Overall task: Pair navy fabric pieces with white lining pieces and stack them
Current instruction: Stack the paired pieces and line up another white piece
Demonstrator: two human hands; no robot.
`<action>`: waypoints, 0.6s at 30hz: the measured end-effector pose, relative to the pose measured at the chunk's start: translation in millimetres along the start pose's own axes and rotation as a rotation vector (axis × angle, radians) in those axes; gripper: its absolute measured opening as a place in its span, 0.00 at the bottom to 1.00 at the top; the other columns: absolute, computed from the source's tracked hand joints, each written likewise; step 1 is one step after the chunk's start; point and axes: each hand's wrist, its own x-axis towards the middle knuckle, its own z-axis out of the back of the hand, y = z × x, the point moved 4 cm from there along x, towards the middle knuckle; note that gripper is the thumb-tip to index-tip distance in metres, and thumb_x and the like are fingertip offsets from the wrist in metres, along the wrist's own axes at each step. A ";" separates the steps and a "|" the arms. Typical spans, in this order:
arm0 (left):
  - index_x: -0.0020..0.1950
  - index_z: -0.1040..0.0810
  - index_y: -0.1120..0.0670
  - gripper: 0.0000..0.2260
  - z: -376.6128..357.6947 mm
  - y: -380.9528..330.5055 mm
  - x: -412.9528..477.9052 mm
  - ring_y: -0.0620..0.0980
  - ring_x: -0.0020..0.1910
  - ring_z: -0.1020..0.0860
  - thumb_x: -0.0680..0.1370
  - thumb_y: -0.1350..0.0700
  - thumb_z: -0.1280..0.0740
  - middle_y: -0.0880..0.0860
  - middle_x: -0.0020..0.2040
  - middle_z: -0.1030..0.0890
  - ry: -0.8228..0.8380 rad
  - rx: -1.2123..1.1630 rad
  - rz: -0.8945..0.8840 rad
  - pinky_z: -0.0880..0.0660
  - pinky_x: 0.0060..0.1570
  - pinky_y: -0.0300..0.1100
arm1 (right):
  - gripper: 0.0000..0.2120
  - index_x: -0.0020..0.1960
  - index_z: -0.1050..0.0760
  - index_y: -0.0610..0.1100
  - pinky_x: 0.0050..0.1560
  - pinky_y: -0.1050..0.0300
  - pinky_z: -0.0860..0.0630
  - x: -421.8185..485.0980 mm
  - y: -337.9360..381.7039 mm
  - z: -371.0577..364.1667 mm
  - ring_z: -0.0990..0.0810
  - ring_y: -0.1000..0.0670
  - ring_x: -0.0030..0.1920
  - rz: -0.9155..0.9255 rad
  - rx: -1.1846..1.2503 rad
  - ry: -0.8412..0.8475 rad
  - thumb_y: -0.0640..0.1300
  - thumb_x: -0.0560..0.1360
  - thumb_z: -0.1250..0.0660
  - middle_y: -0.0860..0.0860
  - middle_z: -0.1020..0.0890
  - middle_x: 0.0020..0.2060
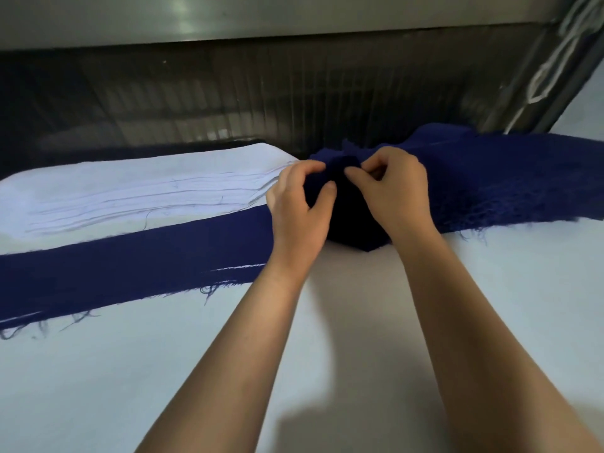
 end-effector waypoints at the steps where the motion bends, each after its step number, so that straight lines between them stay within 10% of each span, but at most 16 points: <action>1: 0.58 0.23 0.58 0.10 0.4 -4.1 -0.2 0.50 0.60 0.27 0.77 0.62 0.34 0.50 0.56 0.22 -0.018 -0.011 -0.029 0.34 0.65 0.52 | 0.06 0.44 0.28 0.48 0.35 0.70 0.34 -0.1 -0.9 1.7 0.28 0.60 0.36 -0.004 0.040 -0.021 0.47 0.74 0.32 0.58 0.27 0.36; 8: 0.66 0.27 0.55 0.14 -12.8 -29.2 5.1 0.52 0.53 0.22 0.80 0.60 0.39 0.50 0.48 0.19 0.057 -0.008 -0.100 0.29 0.59 0.57 | 0.07 0.53 0.26 0.46 0.41 0.77 0.30 -1.1 -4.7 10.7 0.26 0.62 0.42 -0.042 0.201 -0.145 0.38 0.76 0.35 0.57 0.23 0.43; 13: 0.73 0.37 0.42 0.17 -29.4 -34.2 8.0 0.50 0.48 0.24 0.84 0.48 0.48 0.45 0.34 0.25 0.141 0.306 -0.049 0.41 0.58 0.46 | 0.12 0.60 0.29 0.45 0.46 0.52 0.24 -11.5 4.4 5.9 0.22 0.50 0.48 0.044 0.094 -0.202 0.43 0.76 0.36 0.51 0.19 0.50; 18: 0.56 0.22 0.46 0.15 -32.6 -31.8 20.2 0.49 0.52 0.25 0.84 0.50 0.48 0.48 0.43 0.19 0.168 0.457 0.004 0.47 0.48 0.44 | 0.19 0.66 0.33 0.46 0.45 0.55 0.29 -7.9 2.6 -1.8 0.26 0.50 0.50 0.068 0.017 -0.104 0.41 0.76 0.36 0.50 0.21 0.52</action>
